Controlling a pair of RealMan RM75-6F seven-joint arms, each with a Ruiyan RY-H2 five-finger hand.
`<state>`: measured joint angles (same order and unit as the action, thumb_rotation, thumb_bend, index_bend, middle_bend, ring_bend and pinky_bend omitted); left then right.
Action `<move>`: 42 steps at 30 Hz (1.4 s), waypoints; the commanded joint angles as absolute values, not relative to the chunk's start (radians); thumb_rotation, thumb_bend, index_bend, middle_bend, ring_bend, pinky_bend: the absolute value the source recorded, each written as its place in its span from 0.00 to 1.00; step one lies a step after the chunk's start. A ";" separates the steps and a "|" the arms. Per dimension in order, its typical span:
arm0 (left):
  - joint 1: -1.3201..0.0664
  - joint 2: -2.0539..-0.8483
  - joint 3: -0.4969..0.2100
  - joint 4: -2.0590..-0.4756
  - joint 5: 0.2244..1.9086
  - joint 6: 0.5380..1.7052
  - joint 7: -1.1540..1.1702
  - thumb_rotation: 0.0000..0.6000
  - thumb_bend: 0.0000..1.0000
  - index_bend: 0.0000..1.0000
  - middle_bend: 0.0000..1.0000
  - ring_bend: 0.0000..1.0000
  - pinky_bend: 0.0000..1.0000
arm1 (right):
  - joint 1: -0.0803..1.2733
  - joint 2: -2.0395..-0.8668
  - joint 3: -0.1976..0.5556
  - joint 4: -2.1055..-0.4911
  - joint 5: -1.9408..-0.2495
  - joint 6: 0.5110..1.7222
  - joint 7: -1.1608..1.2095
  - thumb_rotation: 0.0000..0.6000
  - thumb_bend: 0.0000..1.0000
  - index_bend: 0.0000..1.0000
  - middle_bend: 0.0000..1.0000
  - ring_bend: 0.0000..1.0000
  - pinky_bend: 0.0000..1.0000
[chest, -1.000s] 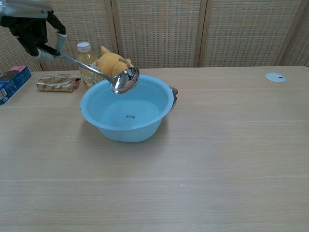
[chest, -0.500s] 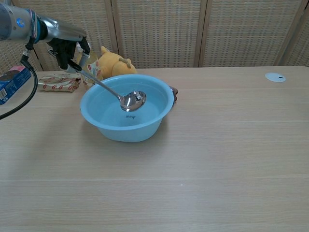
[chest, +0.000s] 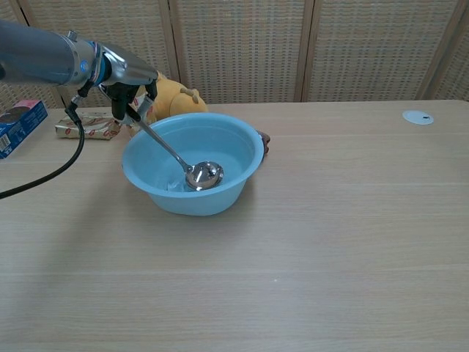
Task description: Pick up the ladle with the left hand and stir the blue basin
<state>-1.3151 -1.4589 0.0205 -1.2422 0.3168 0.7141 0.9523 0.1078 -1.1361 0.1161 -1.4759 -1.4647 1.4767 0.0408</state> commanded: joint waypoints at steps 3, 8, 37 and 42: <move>-1.357 -1.510 0.053 -1.186 0.247 0.727 1.025 1.00 0.46 0.69 1.00 1.00 1.00 | 0.108 -1.135 0.117 -1.476 -1.464 1.478 0.046 1.00 0.00 0.00 0.00 0.00 0.00; -1.395 -1.559 0.079 -1.152 0.179 0.770 1.129 1.00 0.49 0.70 1.00 1.00 1.00 | 0.111 -1.131 0.119 -1.472 -1.458 1.469 0.058 1.00 0.00 0.00 0.00 0.00 0.00; -1.346 -1.427 -0.040 -1.285 0.169 0.768 1.011 1.00 0.59 0.72 1.00 1.00 1.00 | 0.121 -1.124 0.115 -1.480 -1.453 1.447 0.074 1.00 0.00 0.00 0.00 0.00 0.00; -1.323 -1.378 -0.062 -1.330 0.193 0.746 0.942 1.00 0.59 0.73 1.00 1.00 1.00 | 0.121 -1.125 0.114 -1.483 -1.453 1.448 0.066 1.00 0.00 0.00 0.00 0.00 0.00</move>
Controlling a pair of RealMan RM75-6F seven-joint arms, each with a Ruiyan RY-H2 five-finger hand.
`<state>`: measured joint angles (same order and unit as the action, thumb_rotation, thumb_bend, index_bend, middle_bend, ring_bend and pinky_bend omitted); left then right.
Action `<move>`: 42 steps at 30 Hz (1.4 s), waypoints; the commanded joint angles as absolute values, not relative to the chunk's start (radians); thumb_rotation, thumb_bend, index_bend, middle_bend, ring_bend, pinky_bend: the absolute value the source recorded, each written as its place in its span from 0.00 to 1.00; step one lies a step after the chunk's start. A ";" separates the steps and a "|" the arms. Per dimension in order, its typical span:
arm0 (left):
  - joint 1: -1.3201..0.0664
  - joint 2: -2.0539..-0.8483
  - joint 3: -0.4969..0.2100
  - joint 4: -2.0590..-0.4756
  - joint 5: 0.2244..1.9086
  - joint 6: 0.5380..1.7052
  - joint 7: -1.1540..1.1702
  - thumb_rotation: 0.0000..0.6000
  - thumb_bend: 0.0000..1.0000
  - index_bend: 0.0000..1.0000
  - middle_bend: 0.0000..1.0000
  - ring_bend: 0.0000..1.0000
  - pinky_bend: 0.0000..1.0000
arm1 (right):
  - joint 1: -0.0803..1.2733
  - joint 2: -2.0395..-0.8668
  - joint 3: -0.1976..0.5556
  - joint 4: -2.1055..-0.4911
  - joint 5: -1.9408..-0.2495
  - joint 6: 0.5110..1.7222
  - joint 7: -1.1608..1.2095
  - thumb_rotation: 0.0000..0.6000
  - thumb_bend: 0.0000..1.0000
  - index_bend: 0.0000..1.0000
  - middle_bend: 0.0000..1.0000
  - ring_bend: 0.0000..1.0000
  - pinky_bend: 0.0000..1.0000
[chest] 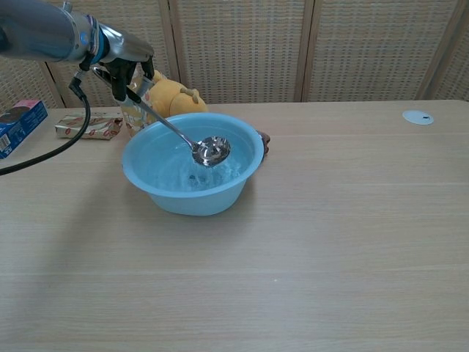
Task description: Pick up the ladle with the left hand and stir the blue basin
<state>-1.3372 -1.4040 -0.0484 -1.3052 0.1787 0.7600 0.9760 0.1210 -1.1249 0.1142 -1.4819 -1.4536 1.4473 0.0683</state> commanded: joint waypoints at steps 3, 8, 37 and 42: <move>-1.314 -1.324 -0.072 -1.378 0.192 0.715 0.898 1.00 0.60 0.73 1.00 1.00 1.00 | 0.123 -1.127 0.112 -1.485 -1.454 1.445 0.060 1.00 0.00 0.00 0.00 0.00 0.00; -1.347 -1.241 -0.064 -1.454 0.087 0.679 0.883 1.00 0.62 0.74 1.00 1.00 1.00 | 0.125 -1.130 0.111 -1.488 -1.457 1.444 0.049 1.00 0.00 0.00 0.00 0.00 0.00; -1.727 -1.062 0.143 -1.617 -0.562 0.678 1.170 1.00 0.64 0.78 1.00 1.00 1.00 | 0.124 -1.123 0.114 -1.496 -1.445 1.443 0.051 1.00 0.00 0.00 0.00 0.00 0.00; -1.733 -1.055 0.141 -1.617 -0.598 0.682 1.200 1.00 0.65 0.78 1.00 1.00 1.00 | 0.125 -1.122 0.114 -1.498 -1.445 1.442 0.050 1.00 0.00 0.00 0.00 0.00 0.00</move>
